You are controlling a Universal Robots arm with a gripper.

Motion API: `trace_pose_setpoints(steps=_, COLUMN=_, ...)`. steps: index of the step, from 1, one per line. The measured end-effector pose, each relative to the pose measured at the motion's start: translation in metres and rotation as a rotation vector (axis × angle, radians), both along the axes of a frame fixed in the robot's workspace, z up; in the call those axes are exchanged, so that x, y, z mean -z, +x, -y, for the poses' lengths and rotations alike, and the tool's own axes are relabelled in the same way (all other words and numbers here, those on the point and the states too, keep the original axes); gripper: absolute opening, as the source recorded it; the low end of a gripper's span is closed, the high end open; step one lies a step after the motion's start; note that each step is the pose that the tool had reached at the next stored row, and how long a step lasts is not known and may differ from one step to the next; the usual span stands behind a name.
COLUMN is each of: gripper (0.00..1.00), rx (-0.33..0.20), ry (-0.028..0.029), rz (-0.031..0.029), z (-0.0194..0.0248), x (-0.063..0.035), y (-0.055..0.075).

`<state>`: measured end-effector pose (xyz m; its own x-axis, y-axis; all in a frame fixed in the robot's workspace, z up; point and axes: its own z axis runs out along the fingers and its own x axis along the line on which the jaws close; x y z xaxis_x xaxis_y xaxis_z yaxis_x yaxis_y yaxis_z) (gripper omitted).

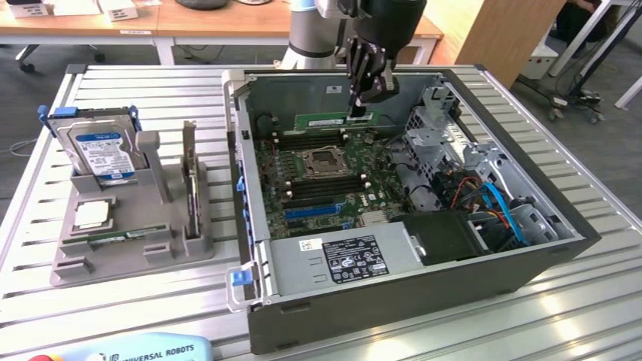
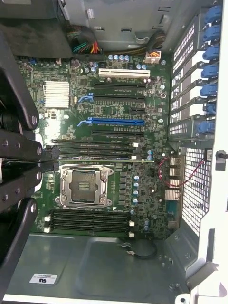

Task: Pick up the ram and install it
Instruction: 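Pick up the ram and move it above insertion slot, then insert the ram into the slot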

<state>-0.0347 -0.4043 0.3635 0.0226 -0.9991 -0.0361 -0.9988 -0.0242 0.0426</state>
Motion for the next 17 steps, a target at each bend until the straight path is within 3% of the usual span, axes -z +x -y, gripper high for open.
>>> trace_pose_setpoints(steps=13, gripper=0.12, rx=0.002, ry=0.0000, rz=0.0000, z=0.0000, x=0.0002, y=0.0051)
trace_pose_setpoints(steps=17, gripper=0.12, rx=0.002, ry=0.0001, rz=0.0000, z=0.0018, x=0.0002, y=0.0051)
